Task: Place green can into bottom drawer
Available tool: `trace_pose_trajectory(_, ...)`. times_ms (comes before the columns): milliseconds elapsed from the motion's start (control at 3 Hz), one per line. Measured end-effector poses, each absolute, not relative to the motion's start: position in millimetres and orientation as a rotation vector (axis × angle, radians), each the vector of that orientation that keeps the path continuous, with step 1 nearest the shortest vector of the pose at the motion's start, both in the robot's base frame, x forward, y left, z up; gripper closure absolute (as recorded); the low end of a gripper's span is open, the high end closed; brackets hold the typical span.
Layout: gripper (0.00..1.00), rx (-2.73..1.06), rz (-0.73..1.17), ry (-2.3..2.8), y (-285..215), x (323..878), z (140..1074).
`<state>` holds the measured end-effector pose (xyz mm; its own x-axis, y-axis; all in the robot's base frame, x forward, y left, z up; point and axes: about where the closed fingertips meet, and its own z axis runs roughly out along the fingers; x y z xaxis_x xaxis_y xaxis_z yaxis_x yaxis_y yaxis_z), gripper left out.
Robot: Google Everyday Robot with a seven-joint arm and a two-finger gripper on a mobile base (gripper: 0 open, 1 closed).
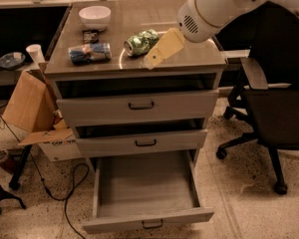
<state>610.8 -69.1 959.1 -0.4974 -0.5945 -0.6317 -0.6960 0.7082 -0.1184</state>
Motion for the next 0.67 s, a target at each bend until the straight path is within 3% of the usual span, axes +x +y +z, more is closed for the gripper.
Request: trace_pose_trajectory(667,0.0,-0.835,0.179,2.233,-50,664,930)
